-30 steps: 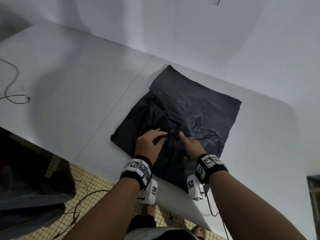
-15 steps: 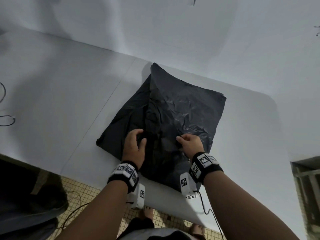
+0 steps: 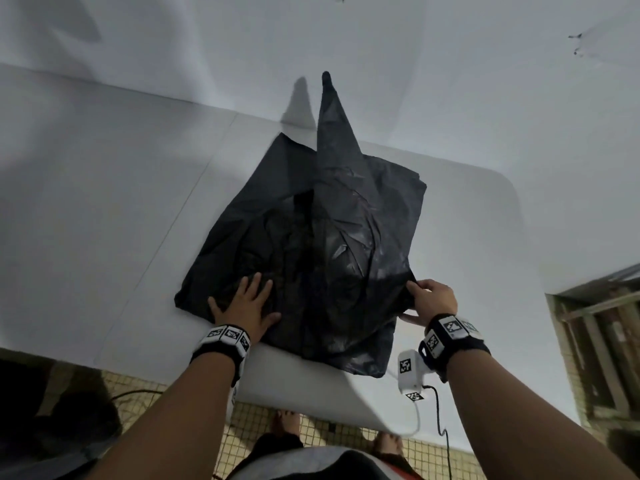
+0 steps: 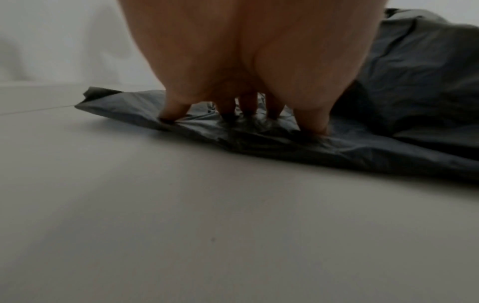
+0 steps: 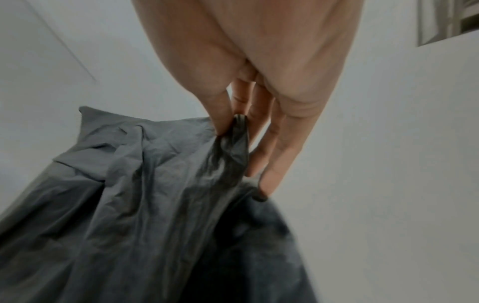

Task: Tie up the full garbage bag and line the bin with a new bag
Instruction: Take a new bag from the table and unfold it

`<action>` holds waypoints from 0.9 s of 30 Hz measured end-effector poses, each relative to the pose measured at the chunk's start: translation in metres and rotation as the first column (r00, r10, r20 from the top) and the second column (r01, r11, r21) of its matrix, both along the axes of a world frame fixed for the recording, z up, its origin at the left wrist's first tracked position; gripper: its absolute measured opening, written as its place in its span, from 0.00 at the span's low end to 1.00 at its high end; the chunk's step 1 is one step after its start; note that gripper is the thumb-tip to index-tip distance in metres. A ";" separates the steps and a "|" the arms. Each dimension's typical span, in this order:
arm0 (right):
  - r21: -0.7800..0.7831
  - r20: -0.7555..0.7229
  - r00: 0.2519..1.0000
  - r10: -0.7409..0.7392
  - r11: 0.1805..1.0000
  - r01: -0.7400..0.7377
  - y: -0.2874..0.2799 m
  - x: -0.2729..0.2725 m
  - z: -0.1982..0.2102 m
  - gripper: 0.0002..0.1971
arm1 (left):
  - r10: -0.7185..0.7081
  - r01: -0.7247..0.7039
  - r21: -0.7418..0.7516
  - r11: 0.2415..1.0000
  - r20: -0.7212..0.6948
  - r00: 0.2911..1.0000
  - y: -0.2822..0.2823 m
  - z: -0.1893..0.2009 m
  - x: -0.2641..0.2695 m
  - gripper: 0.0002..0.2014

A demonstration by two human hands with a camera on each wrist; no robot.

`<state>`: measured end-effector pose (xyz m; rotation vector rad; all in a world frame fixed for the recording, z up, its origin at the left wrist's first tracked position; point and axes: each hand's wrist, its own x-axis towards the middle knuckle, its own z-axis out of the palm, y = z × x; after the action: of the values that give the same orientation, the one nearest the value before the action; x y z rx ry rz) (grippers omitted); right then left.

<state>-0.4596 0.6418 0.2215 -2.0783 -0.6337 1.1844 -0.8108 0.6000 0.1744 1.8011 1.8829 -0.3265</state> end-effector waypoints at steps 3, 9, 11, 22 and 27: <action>-0.039 -0.045 0.996 -0.074 0.997 0.072 -0.015 0.019 -0.004 0.05 | 0.001 -0.001 -0.019 1.000 -0.018 1.000 0.000 0.004 -0.001 0.37; -0.061 -0.065 0.975 -0.212 0.976 0.208 -0.044 0.039 -0.012 0.04 | 0.159 -0.164 -0.058 0.985 -0.084 0.984 0.010 0.011 -0.001 0.38; -0.067 -0.062 0.970 -0.237 0.970 0.232 -0.052 0.046 -0.013 0.04 | 0.040 -0.036 0.035 0.999 -0.110 0.993 0.010 0.011 0.014 0.35; -0.116 0.001 0.954 -0.299 0.948 0.297 -0.087 0.087 -0.025 0.04 | -0.125 0.124 -0.030 0.992 -0.065 0.990 0.011 0.002 0.020 0.32; -0.132 0.197 0.962 -0.191 0.967 0.219 -0.097 0.101 -0.027 0.08 | -0.138 0.136 -0.028 0.990 -0.062 0.989 0.012 0.004 0.011 0.33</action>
<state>-0.3587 0.5450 0.1942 -2.3388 -0.4061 0.9571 -0.8003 0.6120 0.1788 1.9296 1.7934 -0.4580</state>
